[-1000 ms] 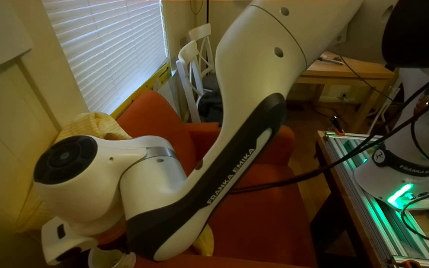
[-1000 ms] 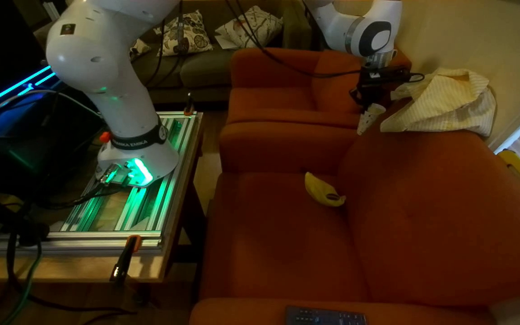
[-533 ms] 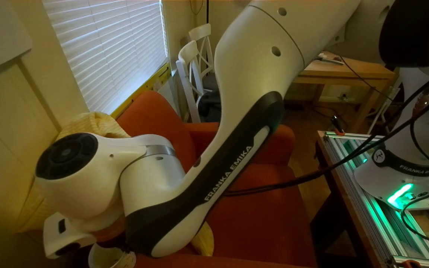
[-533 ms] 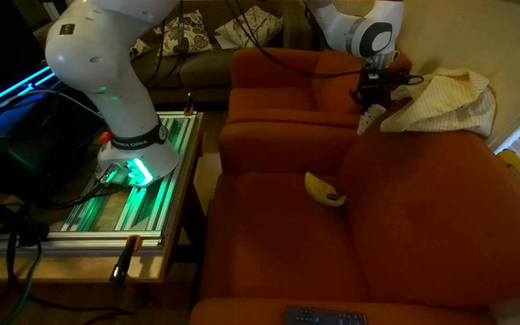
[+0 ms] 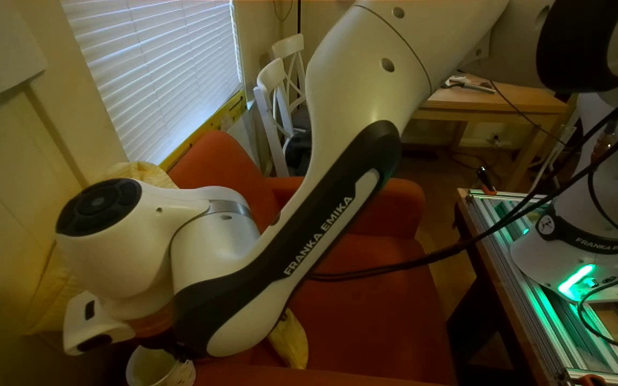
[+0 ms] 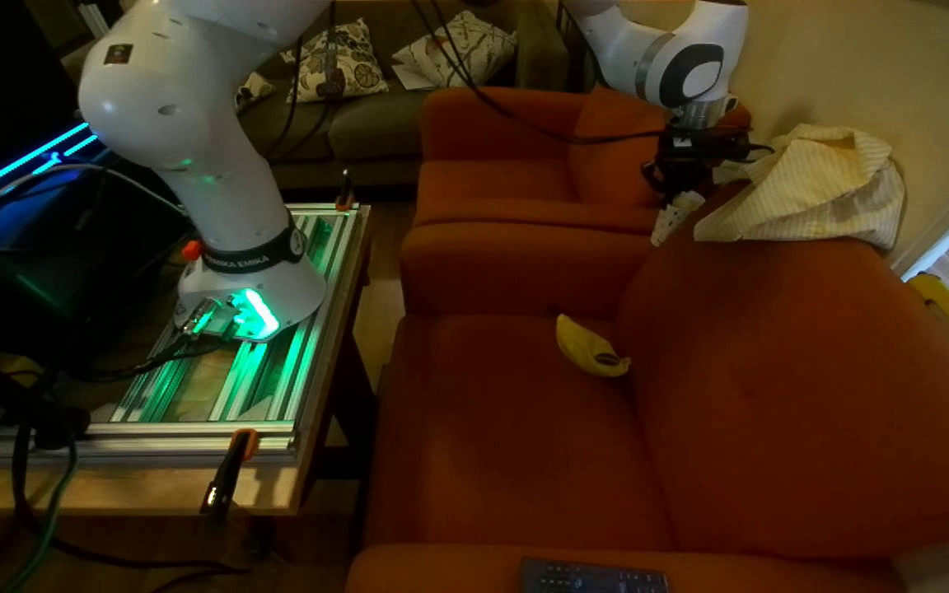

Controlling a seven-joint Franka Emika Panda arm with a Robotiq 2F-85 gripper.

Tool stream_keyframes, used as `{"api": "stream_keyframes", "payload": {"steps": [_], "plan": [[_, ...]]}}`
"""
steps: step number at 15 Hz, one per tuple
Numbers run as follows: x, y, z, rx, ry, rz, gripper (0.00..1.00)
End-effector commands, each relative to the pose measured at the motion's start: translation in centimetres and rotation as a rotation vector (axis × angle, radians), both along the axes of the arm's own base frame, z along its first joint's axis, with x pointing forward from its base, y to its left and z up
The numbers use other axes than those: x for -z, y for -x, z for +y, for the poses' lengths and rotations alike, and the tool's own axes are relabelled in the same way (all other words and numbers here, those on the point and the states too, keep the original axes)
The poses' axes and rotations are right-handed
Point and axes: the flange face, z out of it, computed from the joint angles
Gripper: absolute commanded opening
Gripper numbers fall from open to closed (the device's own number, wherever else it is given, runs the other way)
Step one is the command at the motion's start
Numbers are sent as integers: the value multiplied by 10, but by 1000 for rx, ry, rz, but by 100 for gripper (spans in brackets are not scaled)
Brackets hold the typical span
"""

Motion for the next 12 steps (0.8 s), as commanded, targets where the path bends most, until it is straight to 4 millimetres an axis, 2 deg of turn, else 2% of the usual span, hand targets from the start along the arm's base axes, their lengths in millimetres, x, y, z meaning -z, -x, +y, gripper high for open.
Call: {"api": "stream_keyframes", "payload": {"steps": [1,3,4,5,12], "plan": [[7,-5,-5,33,-16,38,1],[10,-5,-5,39,-6,50,2],[11,-5,-5,36,2,58,28],[11,-5,-5,37,5,60,29],[11,-4,-4,27,22,66,76]]}}
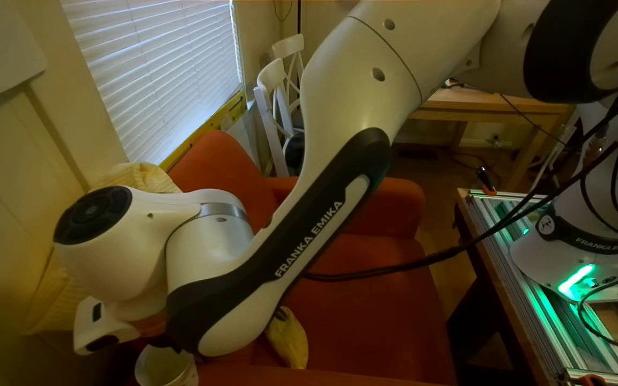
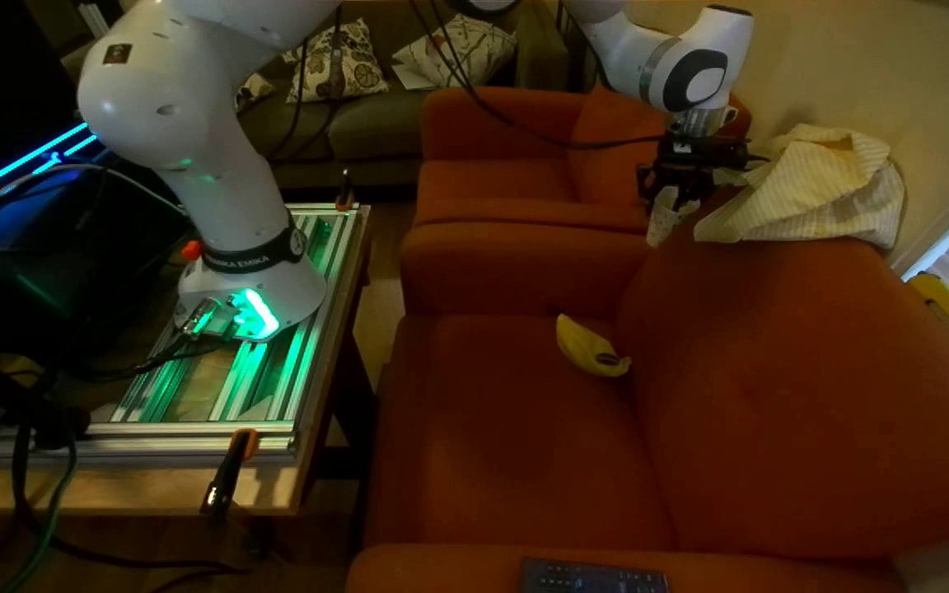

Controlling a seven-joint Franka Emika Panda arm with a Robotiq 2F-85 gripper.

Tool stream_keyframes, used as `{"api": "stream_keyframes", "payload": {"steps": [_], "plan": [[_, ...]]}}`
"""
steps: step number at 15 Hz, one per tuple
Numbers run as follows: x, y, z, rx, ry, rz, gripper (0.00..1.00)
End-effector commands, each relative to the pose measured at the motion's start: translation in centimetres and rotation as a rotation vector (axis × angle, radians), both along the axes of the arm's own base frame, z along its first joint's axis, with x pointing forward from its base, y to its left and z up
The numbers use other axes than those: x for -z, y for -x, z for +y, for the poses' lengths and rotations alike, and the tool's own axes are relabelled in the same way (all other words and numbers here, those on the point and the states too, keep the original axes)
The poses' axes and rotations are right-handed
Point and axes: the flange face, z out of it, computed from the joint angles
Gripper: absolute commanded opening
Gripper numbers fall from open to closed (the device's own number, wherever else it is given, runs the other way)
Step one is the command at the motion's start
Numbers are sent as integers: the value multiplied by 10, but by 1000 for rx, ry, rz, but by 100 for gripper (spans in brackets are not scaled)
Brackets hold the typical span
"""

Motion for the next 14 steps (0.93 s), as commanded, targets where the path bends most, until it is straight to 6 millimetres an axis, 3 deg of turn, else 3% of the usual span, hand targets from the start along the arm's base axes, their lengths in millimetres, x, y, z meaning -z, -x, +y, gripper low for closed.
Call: {"api": "stream_keyframes", "payload": {"steps": [1,3,4,14], "plan": [[-3,-2,4,4,-10,-5,84],[-4,-2,5,0,-13,-15,98],[-5,-2,6,-2,-14,-18,99],[-5,0,11,-30,-30,-13,100]]}}
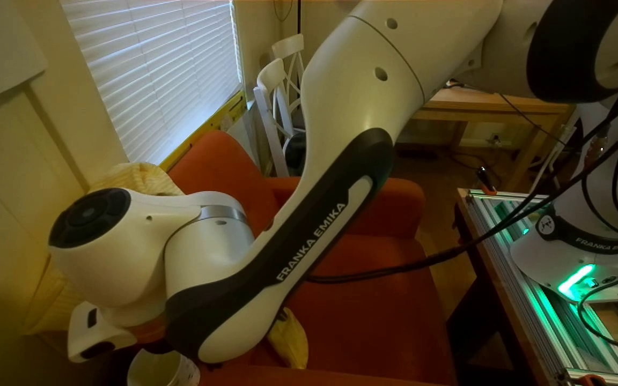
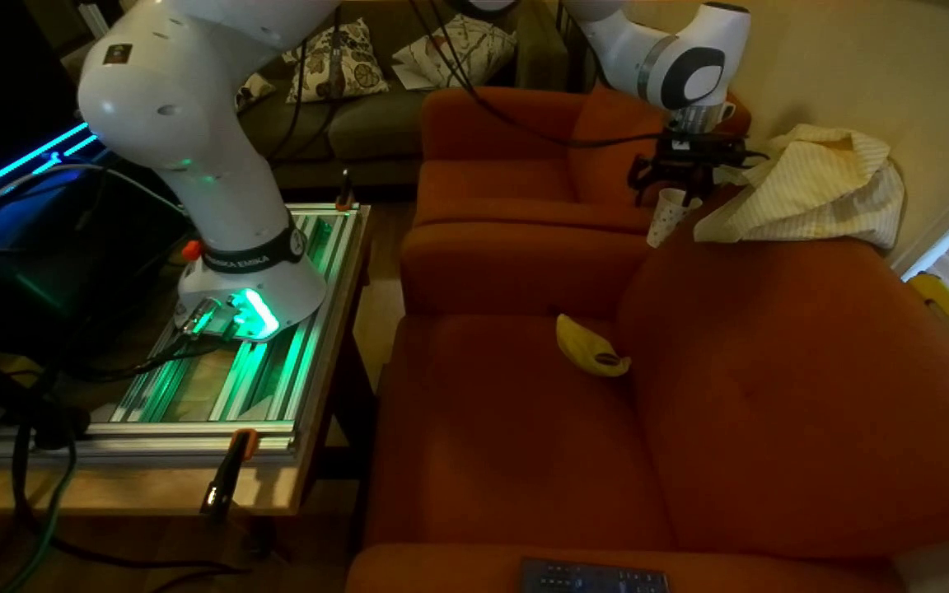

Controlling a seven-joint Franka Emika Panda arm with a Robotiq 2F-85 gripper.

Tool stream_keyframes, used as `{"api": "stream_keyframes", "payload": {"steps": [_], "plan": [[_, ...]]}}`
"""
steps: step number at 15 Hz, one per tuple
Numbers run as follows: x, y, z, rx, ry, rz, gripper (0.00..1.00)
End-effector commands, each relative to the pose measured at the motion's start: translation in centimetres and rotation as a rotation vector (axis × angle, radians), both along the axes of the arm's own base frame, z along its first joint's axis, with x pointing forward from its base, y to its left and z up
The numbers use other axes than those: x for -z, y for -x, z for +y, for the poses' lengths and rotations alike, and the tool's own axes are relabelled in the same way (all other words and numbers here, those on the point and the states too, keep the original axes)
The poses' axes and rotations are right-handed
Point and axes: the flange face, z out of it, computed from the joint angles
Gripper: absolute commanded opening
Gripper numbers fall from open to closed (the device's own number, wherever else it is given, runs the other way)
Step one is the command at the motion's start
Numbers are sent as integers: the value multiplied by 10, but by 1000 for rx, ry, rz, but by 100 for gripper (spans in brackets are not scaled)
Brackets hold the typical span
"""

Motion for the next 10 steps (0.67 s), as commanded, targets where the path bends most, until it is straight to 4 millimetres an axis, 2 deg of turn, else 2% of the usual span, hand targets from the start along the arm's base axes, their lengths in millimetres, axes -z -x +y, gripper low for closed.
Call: {"api": "stream_keyframes", "payload": {"steps": [1,3,4,5,10], "plan": [[-2,-1,3,-13,-16,-4,100],[-1,-1,2,-10,-14,-3,100],[0,-2,2,-12,-16,0,75],[1,-2,2,-12,-16,1,74],[2,-3,-1,12,-58,8,38]]}}
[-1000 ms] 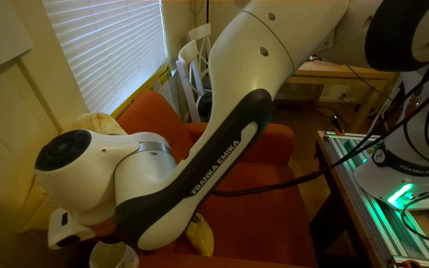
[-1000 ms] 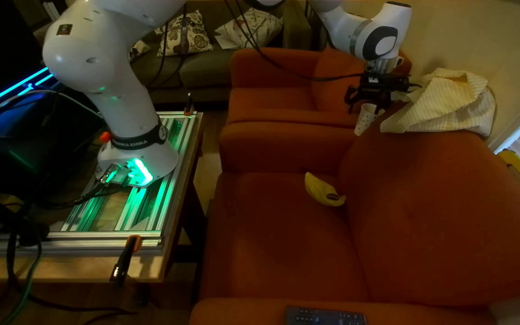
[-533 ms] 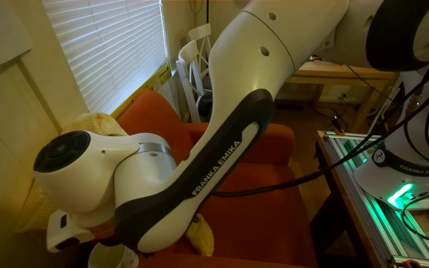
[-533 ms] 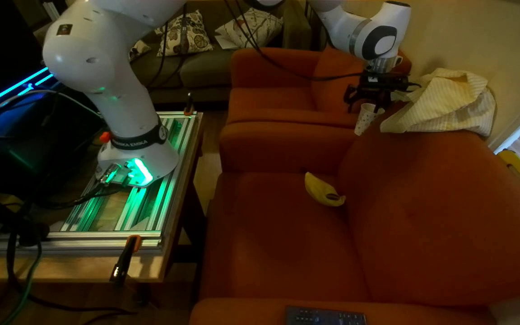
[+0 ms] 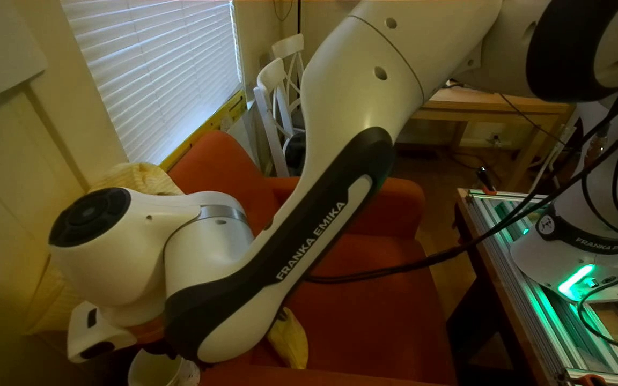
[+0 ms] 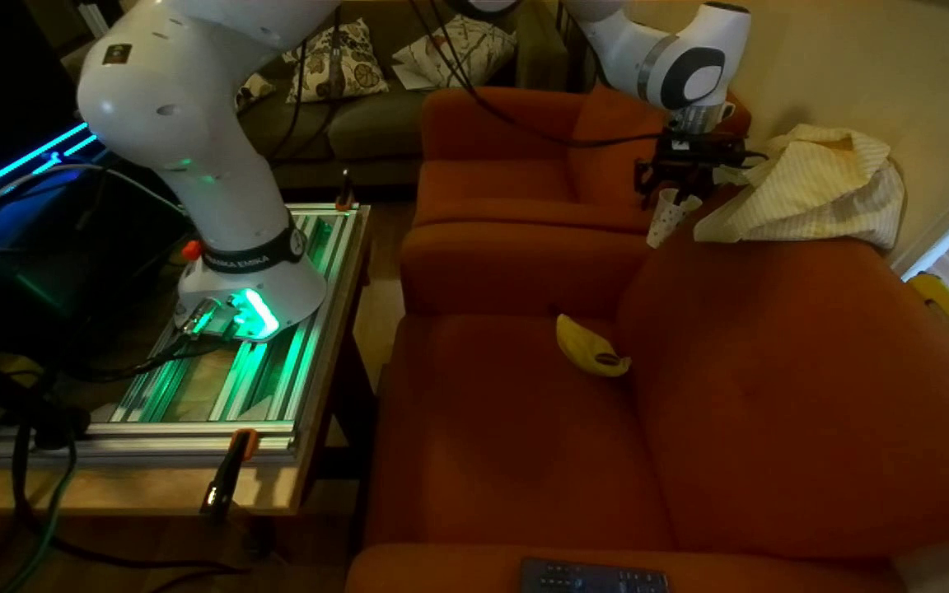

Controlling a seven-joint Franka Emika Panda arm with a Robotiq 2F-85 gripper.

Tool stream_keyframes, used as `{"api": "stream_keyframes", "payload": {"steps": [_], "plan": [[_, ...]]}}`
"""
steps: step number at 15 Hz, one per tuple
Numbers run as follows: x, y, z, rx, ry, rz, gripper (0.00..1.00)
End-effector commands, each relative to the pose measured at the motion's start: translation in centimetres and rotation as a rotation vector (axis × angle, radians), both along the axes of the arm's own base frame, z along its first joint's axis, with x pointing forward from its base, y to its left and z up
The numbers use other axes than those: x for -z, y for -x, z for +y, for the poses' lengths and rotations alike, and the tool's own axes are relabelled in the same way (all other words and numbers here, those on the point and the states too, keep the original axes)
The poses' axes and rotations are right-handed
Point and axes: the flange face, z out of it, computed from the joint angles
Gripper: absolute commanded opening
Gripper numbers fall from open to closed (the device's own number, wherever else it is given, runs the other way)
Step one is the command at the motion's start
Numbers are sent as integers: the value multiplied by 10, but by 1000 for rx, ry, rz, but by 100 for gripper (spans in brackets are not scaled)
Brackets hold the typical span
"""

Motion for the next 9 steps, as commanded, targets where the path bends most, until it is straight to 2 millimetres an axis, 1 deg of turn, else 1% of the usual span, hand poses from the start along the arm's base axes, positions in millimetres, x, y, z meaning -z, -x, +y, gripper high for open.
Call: {"api": "stream_keyframes", "payload": {"steps": [1,5,6,9], "plan": [[1,-4,-1,19,-69,3,30],[-1,-6,3,32,-136,-3,4],[-1,-6,4,30,-152,-3,0],[-1,-5,8,28,-190,-3,0]]}}
